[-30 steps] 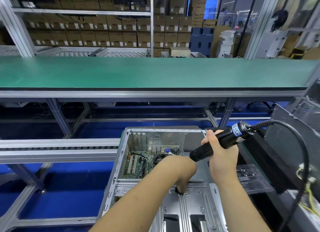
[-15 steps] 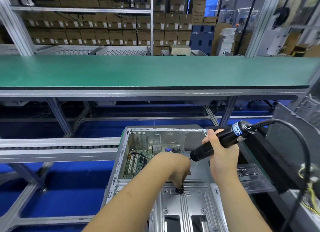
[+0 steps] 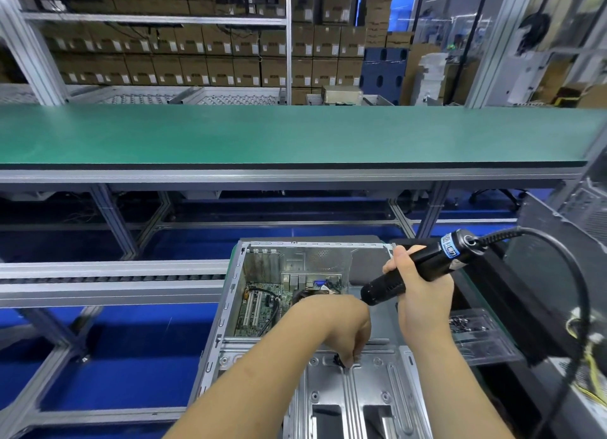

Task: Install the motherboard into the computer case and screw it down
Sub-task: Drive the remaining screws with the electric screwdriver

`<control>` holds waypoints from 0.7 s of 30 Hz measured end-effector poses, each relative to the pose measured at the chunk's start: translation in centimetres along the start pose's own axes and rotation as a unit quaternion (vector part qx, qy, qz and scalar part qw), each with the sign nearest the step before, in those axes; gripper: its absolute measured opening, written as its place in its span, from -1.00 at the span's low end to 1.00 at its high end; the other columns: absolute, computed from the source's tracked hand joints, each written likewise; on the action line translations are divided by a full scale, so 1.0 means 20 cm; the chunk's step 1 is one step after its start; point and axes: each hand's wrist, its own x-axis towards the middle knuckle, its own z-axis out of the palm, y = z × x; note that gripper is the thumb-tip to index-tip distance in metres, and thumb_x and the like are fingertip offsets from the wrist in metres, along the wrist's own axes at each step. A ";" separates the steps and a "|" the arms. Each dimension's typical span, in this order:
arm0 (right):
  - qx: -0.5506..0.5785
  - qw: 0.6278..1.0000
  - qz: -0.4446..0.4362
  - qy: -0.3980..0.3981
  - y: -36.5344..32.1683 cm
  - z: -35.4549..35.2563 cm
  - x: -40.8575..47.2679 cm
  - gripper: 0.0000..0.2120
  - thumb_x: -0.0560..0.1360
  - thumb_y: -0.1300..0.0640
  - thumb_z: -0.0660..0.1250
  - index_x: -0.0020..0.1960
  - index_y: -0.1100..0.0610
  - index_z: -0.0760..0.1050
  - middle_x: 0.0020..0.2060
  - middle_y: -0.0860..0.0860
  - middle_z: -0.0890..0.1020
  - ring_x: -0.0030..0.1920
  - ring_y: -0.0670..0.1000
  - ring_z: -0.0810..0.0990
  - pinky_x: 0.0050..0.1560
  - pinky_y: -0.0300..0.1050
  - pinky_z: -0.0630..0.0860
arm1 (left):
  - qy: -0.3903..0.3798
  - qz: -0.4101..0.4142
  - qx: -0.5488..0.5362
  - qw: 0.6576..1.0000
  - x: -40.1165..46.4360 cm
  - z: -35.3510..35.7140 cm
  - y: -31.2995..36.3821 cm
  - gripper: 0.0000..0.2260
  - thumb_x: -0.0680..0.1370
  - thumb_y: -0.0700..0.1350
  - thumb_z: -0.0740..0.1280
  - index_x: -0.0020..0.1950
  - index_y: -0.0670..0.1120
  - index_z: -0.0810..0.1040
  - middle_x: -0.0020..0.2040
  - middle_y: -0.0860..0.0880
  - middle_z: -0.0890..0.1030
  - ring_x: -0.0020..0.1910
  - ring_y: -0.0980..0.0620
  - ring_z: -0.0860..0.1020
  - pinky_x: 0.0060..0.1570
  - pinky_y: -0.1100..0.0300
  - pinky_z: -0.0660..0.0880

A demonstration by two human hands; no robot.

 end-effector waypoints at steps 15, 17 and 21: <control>-0.012 1.000 -0.001 -0.001 -0.01 0.00 -0.02 -0.79 0.33 -0.13 0.51 -0.24 -0.03 0.59 -0.32 0.07 0.62 -0.18 0.11 0.60 0.13 0.24 0.53 | -0.009 -0.013 0.007 1.000 0.01 0.02 -0.05 -0.82 0.51 0.00 0.46 -0.18 -0.05 0.53 -0.24 0.04 0.54 -0.23 -0.02 0.52 -0.23 0.11 0.46; -0.004 1.000 -0.001 0.000 -0.01 0.00 -0.02 -0.81 0.32 -0.13 0.52 -0.23 -0.04 0.60 -0.32 0.07 0.62 -0.18 0.11 0.59 0.13 0.22 0.53 | 0.003 -0.014 0.010 1.000 0.02 0.03 -0.05 -0.82 0.51 0.01 0.46 -0.16 -0.05 0.55 -0.22 0.03 0.55 -0.22 -0.04 0.53 -0.22 0.11 0.49; 0.005 1.000 -0.005 0.002 -0.01 0.01 -0.02 -0.87 0.35 -0.07 0.51 -0.23 -0.06 0.61 -0.32 0.06 0.61 -0.16 0.12 0.58 0.21 0.29 0.51 | 0.069 0.003 -0.056 0.996 0.02 0.01 -0.09 -0.85 0.49 -0.02 0.47 -0.14 -0.06 0.58 -0.23 0.06 0.55 -0.25 0.03 0.51 -0.26 0.17 0.44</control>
